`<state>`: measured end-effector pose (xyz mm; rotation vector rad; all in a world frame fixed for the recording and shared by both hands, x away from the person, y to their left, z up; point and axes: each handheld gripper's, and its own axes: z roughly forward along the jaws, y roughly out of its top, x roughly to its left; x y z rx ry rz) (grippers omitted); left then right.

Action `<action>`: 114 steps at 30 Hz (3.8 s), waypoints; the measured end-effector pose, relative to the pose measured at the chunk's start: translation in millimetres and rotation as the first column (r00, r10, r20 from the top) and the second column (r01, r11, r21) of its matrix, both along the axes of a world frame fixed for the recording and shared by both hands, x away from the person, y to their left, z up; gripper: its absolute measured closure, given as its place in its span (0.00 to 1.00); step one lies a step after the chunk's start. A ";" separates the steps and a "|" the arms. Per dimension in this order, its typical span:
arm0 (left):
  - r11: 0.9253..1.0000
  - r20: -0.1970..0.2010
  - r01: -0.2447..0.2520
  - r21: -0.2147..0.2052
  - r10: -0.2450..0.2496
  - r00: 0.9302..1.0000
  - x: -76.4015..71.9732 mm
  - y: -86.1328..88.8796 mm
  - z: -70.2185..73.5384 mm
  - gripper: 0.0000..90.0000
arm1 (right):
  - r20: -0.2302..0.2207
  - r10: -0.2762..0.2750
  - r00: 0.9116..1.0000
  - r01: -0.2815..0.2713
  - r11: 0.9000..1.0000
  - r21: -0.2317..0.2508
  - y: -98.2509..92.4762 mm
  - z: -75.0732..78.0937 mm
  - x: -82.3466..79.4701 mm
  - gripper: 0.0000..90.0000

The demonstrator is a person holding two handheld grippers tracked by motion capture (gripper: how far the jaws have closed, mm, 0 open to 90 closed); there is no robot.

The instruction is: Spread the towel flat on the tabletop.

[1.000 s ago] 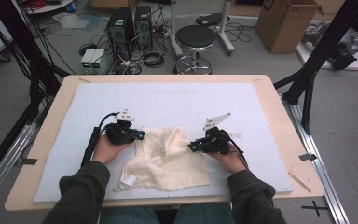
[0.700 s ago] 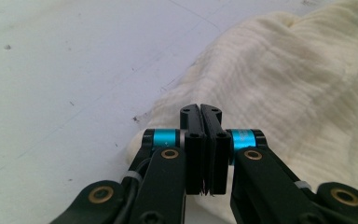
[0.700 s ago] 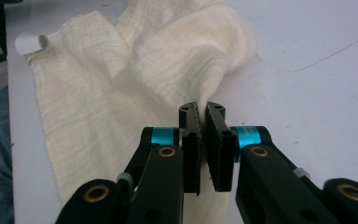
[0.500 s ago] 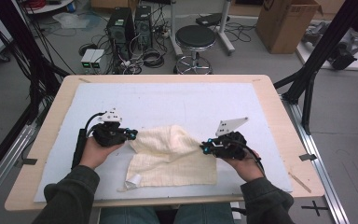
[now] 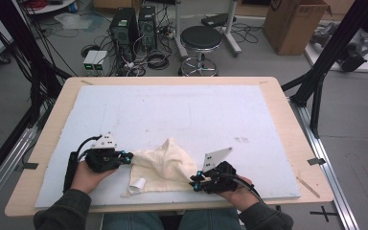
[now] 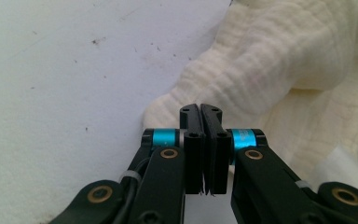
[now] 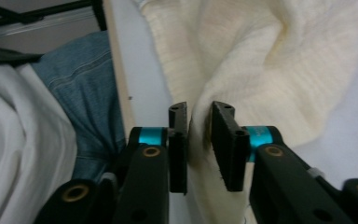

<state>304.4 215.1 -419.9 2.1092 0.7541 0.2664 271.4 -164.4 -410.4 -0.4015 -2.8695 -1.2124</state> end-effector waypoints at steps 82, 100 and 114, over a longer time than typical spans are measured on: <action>0.995 0.009 -0.098 -0.027 0.098 0.995 18.1 -10.6 -2.0 0.95 | 0.021 -0.244 0.970 0.242 0.968 0.067 -33.2 -1.0 77.9 0.97; 0.981 0.045 -0.181 -0.075 0.185 0.982 25.3 -10.7 8.8 0.95 | 0.063 -0.250 0.966 0.245 0.966 0.077 -35.6 11.5 85.0 0.97; 0.927 0.098 -0.353 -0.128 0.366 0.925 107.5 -31.3 25.8 0.87 | 0.123 -0.410 0.904 0.405 0.912 0.060 -44.9 34.0 170.3 0.87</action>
